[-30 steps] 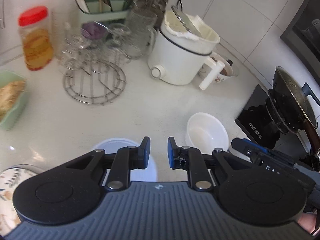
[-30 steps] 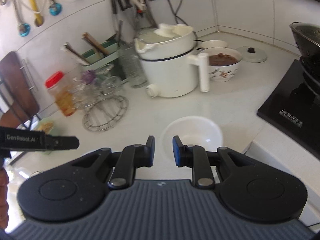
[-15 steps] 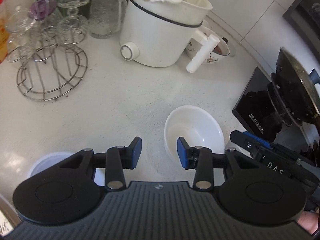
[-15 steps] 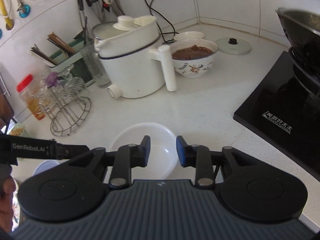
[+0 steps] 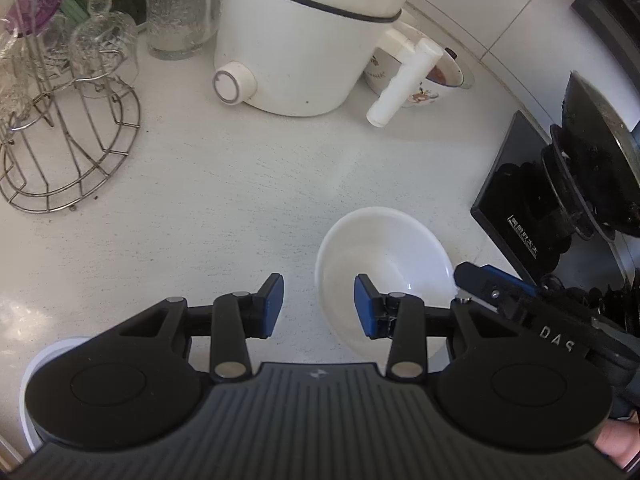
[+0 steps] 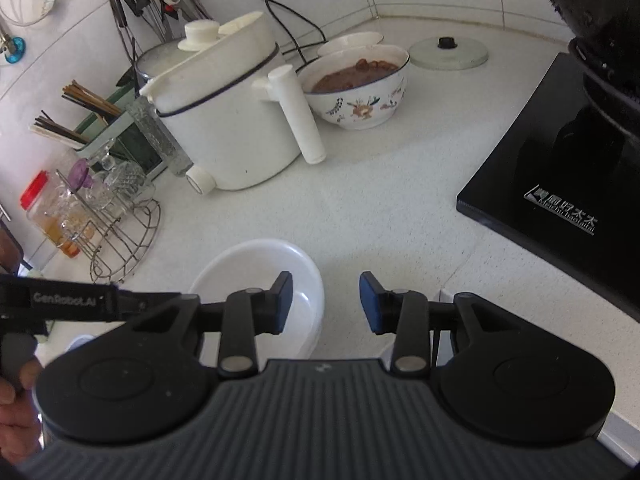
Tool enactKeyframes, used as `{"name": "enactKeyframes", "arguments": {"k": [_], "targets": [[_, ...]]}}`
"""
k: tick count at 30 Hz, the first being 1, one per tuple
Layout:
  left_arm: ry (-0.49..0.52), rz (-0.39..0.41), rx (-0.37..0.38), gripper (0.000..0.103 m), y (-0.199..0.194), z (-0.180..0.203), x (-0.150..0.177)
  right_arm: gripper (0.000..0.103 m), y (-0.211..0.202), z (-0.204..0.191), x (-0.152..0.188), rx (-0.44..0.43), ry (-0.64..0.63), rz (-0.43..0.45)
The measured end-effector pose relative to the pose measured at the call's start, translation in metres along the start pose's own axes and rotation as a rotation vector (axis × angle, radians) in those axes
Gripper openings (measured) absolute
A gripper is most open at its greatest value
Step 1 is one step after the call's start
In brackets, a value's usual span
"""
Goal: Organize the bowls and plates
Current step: 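Move both tools to the rim of the white ceramic bowl, then close both tools on the rim of the white ceramic bowl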
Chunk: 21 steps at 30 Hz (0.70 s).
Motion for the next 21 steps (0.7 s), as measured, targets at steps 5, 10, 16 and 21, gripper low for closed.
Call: {"name": "enactKeyframes", "arguments": {"k": [5, 10, 16, 21], "targets": [[0.008, -0.021, -0.003, 0.043, 0.009, 0.005, 0.001, 0.032, 0.007, 0.001, 0.004, -0.011, 0.010, -0.031], [-0.003, -0.032, -0.001, 0.021, 0.014, 0.007, 0.005, 0.021, 0.011, 0.000, 0.006, -0.030, 0.023, -0.048], [-0.007, -0.024, -0.004, 0.014, 0.013, 0.011, 0.008, 0.014, 0.010, 0.000, 0.006, -0.036, 0.032, -0.055], [-0.023, -0.025, 0.014, 0.014, 0.007, 0.010, 0.010, 0.014, 0.001, -0.001, 0.007, -0.043, 0.042, -0.044]]}}
Point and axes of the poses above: each gripper's, at about its wrist camera, not at the fingertips, and y roughly the way its jaws point, z to its right, x to its underside, the point moved 3 cm from there along y, roughly the way its jaws point, and after that the axes turned 6 degrees about -z, right-handed, at the moved point
